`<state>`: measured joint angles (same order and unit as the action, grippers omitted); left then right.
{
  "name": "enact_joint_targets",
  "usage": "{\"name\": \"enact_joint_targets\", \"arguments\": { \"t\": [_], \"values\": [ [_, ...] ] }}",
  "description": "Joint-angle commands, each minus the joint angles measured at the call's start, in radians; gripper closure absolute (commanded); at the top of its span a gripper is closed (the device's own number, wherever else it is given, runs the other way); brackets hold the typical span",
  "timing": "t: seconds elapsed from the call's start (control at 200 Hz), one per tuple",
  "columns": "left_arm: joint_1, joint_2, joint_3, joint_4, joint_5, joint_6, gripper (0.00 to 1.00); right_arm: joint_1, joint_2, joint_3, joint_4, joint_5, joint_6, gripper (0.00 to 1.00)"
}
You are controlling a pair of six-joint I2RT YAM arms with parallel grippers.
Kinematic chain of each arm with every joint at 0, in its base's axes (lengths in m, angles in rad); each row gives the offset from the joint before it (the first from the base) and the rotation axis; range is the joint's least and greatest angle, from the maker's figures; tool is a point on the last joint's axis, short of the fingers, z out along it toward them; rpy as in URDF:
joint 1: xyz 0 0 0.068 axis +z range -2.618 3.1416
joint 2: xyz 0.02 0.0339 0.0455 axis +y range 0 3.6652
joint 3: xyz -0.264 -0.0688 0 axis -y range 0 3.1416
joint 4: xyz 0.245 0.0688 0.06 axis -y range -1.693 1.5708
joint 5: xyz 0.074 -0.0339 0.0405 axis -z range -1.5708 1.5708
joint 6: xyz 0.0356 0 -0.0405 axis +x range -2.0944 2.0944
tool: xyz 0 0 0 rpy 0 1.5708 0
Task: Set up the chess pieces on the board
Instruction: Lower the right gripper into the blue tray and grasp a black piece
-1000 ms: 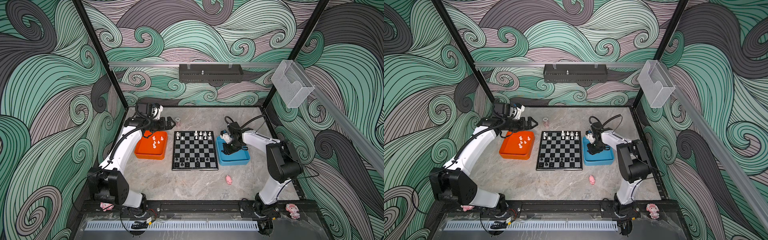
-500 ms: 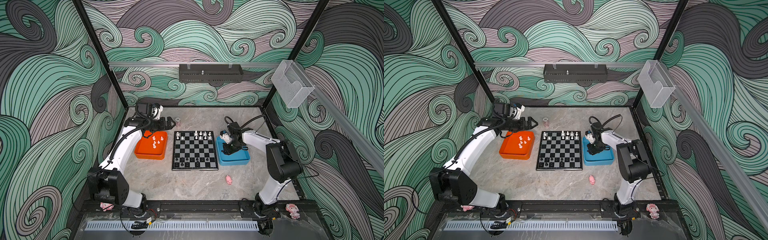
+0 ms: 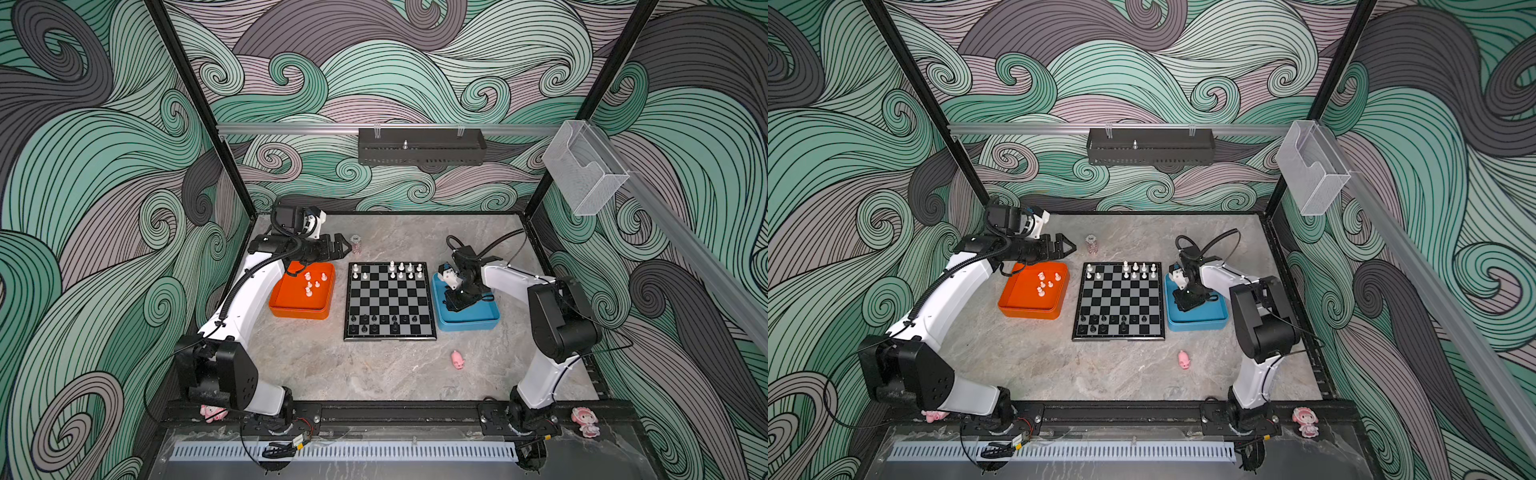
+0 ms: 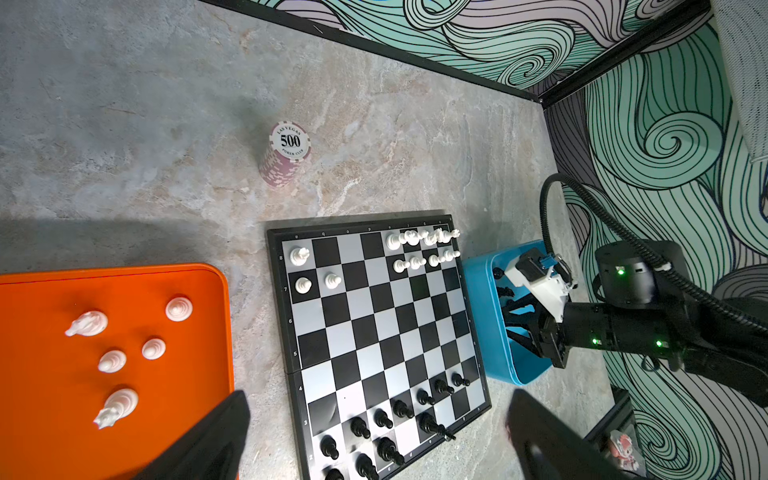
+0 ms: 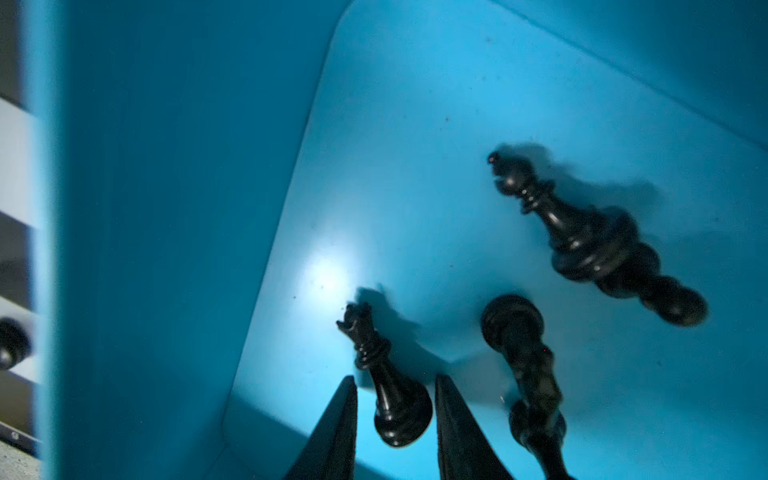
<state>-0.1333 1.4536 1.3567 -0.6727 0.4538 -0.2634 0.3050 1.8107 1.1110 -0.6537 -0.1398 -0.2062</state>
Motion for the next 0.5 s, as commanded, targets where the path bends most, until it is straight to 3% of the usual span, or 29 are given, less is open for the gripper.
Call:
{"name": "enact_joint_targets", "arguments": {
  "t": [0.0, 0.255, 0.495],
  "values": [
    [-0.005, -0.001, 0.005, -0.009, 0.014, -0.008, 0.01, 0.006, 0.005, 0.018, -0.007, 0.010, -0.007, 0.68],
    [-0.005, -0.001, 0.006, -0.008, 0.016, -0.011, 0.01, 0.007, -0.021, 0.016, -0.006, 0.008, -0.009, 0.77],
    [-0.004, -0.004, 0.004, -0.008, 0.019, -0.014, 0.01, 0.008, -0.045, 0.018, -0.013, 0.007, -0.010, 0.78]
  ]
}}
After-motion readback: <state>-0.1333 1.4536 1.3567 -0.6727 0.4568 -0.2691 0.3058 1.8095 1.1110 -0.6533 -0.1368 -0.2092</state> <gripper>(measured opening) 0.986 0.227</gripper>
